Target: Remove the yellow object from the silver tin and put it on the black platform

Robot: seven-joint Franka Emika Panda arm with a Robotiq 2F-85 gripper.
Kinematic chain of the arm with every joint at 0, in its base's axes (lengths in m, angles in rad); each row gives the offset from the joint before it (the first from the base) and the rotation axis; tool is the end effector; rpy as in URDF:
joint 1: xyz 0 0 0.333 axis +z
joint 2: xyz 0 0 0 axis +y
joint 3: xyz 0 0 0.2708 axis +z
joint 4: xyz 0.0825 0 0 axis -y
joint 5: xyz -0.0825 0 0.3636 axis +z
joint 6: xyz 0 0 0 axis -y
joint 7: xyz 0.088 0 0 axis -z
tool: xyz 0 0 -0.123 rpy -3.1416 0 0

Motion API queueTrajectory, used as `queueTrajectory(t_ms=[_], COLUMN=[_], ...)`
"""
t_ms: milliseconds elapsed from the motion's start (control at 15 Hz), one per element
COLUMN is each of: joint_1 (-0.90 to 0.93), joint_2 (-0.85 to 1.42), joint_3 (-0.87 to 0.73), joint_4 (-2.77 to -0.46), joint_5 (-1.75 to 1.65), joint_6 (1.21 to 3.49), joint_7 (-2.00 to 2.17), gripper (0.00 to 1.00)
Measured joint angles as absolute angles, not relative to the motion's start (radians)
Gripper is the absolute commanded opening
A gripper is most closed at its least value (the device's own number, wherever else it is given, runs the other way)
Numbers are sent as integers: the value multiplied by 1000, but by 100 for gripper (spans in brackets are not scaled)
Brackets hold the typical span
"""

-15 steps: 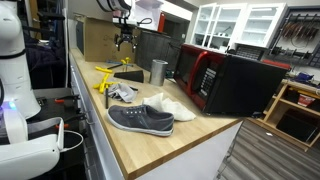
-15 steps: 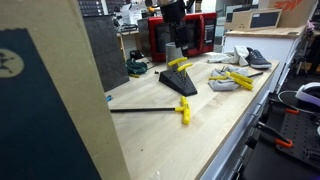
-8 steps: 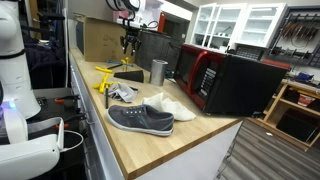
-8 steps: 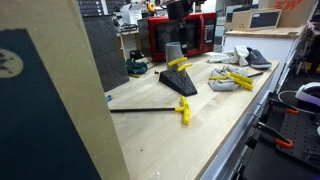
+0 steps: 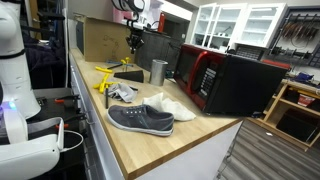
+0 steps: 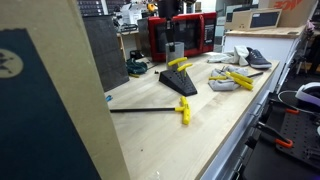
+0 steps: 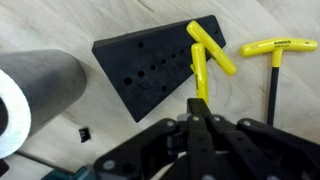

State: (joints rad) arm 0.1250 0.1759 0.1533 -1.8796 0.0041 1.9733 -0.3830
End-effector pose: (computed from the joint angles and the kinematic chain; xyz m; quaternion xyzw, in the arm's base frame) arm 0.5450 0.1539 0.3601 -0.9454 -0.3229 0.0392 0.0173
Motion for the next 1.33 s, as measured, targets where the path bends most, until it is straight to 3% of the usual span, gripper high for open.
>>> queueTrajectory(t_ms=[1333], joint_1=[154], joint_2=[297], joint_3=[161], joint_4=[-1801], joint_5=[-19], joint_6=[1936], joint_7=[-311], gripper=[0])
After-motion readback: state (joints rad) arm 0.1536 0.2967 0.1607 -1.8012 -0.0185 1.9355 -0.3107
